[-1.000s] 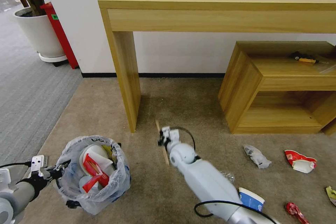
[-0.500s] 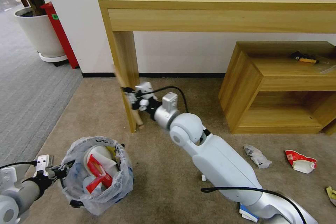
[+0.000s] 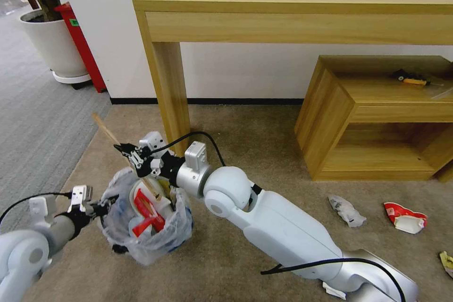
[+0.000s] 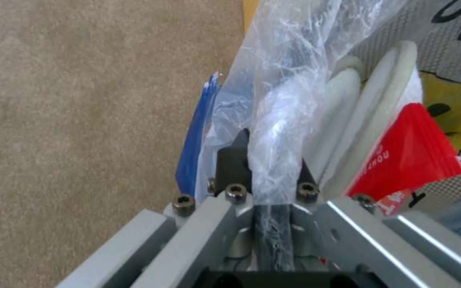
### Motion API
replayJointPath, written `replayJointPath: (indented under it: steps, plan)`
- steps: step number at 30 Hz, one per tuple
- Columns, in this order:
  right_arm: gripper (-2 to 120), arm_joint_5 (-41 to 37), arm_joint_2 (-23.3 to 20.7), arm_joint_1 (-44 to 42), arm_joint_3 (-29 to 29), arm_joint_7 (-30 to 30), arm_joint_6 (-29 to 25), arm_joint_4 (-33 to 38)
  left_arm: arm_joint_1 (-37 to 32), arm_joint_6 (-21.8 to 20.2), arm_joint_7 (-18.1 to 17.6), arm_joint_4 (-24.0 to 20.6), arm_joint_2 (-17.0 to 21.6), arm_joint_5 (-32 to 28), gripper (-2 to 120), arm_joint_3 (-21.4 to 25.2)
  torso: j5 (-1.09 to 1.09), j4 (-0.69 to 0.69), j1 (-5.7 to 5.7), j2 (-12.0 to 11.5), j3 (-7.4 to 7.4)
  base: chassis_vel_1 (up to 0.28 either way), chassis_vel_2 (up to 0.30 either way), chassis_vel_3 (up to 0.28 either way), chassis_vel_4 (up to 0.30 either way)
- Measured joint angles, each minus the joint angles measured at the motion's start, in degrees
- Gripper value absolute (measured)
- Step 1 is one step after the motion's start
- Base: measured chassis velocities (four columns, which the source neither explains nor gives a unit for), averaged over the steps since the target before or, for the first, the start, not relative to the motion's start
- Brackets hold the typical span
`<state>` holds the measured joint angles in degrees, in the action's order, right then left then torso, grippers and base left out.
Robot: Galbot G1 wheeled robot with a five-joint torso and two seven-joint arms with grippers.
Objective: Pick up the trash bin and place the garbage on the floor into it.
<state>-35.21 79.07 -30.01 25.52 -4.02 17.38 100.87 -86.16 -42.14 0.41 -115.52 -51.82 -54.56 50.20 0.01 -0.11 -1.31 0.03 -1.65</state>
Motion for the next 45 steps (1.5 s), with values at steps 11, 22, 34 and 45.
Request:
replayJointPath:
  steps: [11, 22, 34, 45]
  plan:
    - [17, 4.7, 0.9, -2.0, 2.1, 0.7, -2.5, -3.6, -1.5, 0.0, 0.0, -0.9, 1.2, -2.0, 0, 1.3, 0.0, 0.0, 0.01, 0.0, 0.0, 0.0, 0.0, 0.0, 0.0]
    - [53, 5.8, -0.7, -4.2, 2.5, 6.0, -3.2, -1.9, -2.2, 0.0, 0.0, -1.1, 1.1, -2.3, 0, 1.8, 0.0, 0.0, 0.01, 0.0, 0.01, 0.0, 0.0, 0.0, 0.0]
    - [99, 4.6, -7.6, -13.2, -9.5, 12.9, -0.5, 8.1, -5.5, 0.0, 0.6, -3.3, -3.5, 1.4, 0, 3.5, 0.02, 0.01, 0.01, 0.0, 0.01, 0.0, 0.0, 0.0, 0.0]
    - [100, 6.1, -18.2, -24.9, -25.0, 11.0, -1.1, 10.0, -6.9, 0.0, 1.8, -5.5, -7.8, 6.6, 0, 3.8, 0.02, 0.0, 0.01, 0.0, 0.01, 0.0, 0.0, 0.0, 0.0]
